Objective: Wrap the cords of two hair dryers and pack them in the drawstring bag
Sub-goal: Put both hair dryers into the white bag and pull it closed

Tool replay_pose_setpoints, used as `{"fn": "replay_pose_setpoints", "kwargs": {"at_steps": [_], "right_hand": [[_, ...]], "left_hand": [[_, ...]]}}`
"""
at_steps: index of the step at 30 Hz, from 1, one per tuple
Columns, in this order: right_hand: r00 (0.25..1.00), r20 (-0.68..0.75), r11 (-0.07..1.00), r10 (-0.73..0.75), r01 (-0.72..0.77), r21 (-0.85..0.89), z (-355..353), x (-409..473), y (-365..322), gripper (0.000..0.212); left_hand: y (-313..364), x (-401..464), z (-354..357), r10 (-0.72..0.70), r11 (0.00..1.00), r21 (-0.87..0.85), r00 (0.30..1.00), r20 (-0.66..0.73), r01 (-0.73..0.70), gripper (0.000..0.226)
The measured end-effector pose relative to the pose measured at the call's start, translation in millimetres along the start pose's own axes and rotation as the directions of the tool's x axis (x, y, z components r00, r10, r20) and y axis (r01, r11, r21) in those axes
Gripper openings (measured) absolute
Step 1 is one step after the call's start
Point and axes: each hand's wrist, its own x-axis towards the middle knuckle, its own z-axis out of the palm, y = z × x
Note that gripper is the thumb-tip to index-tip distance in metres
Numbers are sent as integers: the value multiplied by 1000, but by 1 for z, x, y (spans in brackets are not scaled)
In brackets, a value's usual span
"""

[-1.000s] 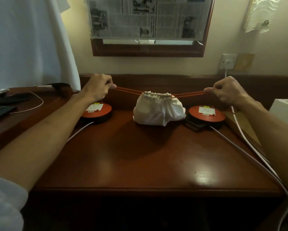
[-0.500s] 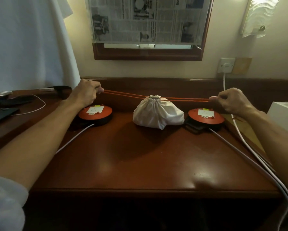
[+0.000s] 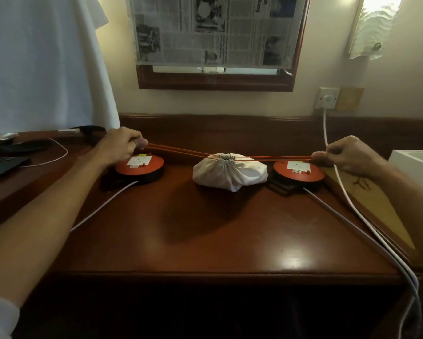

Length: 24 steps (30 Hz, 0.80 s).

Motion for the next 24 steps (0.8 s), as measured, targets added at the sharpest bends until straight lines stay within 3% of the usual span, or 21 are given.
{"fn": "replay_pose_setpoints", "kwargs": {"at_steps": [3, 5, 7, 10, 12, 15, 18, 20, 22, 24], "right_hand": [[977, 199, 994, 78, -93, 65, -9, -13, -5, 35], [954, 287, 958, 89, -161, 238, -11, -15, -2, 40], [929, 371, 882, 16, -188, 432, -16, -14, -1, 39], [872, 438, 734, -218, -149, 662, -22, -11, -12, 26], [866, 400, 631, -300, -135, 764, -23, 1, -24, 28], [907, 314, 494, -281, -144, 858, -13, 26, -53, 24], [966, 235, 373, -108, -180, 910, 13, 55, -85, 21], [976, 215, 311, 23, -212, 926, 38, 75, -99, 20], [970, 230, 378, 81, -243, 893, 68, 93, -101, 13], [963, 242, 564, 121, -267, 782, 98, 103, -91, 39]], "left_hand": [[1, -16, -12, -38, 997, -61, 971, 235, 54, 22], [11, -25, -16, -40, 980, -176, 953, 299, 96, 25], [26, -30, -25, -13, 962, -252, 935, 353, 109, 29], [47, -23, -42, 94, 927, -366, 893, 439, 83, 28], [64, -9, -50, 167, 883, -466, 889, 426, 57, 30], [92, 17, -50, 240, 795, -607, 918, 314, 0, 26], [122, 47, -26, 227, 737, -674, 956, 185, -45, 17], [136, 67, 4, 157, 715, -699, 972, 174, 9, 17], [139, 80, 47, 104, 753, -654, 969, 226, 72, 27], [134, 80, 86, 75, 828, -552, 956, 285, 99, 50]]}}
